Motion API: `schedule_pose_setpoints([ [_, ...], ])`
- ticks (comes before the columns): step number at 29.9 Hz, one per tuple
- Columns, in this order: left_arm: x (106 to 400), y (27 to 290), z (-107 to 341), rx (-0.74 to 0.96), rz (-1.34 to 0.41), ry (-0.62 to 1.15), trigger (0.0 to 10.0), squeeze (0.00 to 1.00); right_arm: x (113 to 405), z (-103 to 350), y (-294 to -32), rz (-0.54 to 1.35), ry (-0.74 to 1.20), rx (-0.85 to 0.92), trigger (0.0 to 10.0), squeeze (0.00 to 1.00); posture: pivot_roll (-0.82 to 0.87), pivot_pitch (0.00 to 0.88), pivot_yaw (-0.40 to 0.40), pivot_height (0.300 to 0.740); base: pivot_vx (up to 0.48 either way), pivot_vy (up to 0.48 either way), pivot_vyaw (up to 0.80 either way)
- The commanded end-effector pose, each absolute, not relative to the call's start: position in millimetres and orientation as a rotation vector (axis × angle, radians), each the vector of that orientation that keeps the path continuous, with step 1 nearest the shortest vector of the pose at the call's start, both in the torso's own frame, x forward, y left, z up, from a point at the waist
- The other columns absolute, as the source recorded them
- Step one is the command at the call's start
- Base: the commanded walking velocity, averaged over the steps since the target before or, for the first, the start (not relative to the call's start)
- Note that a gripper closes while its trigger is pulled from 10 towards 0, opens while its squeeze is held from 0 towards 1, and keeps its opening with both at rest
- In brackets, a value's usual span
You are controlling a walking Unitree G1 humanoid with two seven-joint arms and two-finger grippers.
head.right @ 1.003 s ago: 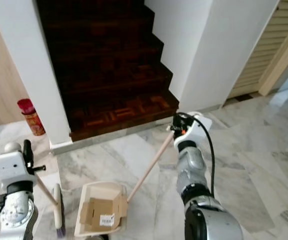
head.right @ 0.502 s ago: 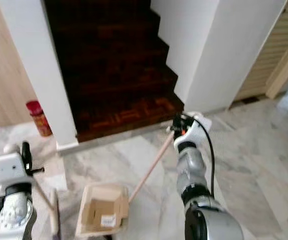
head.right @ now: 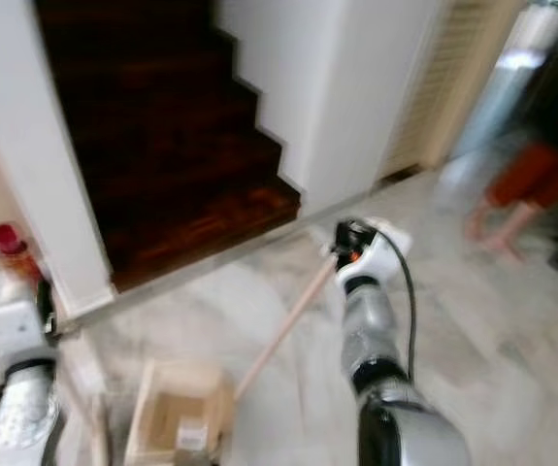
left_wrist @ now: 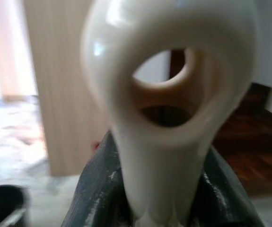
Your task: Sweep floor
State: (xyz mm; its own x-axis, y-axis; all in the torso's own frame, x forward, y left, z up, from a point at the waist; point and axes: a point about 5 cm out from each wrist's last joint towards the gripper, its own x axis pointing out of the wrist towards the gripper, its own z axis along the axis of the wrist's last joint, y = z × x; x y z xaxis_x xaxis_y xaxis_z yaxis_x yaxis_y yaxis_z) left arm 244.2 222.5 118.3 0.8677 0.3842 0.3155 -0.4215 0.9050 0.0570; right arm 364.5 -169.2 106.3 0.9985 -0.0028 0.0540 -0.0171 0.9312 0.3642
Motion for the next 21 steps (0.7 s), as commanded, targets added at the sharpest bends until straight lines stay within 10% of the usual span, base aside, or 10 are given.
schedule_pose_setpoints([
  [1, 244.8, 227.7, 119.2, 0.184, 0.432, -0.294, 10.0, 0.00, 364.5, 106.7, -162.9, 0.010, -0.066, 0.425, 10.0, 0.00, 0.24, 0.000, -0.064, 0.740, -0.296, 0.322, 0.80],
  [21, 244.0, 227.7, 118.7, 0.183, 0.435, -0.288, 10.0, 0.00, 363.9, 104.8, -163.5, 0.004, -0.057, 0.428, 10.0, 0.00, 0.24, 0.000, -0.060, 0.740, -0.283, 0.326, 0.00],
])
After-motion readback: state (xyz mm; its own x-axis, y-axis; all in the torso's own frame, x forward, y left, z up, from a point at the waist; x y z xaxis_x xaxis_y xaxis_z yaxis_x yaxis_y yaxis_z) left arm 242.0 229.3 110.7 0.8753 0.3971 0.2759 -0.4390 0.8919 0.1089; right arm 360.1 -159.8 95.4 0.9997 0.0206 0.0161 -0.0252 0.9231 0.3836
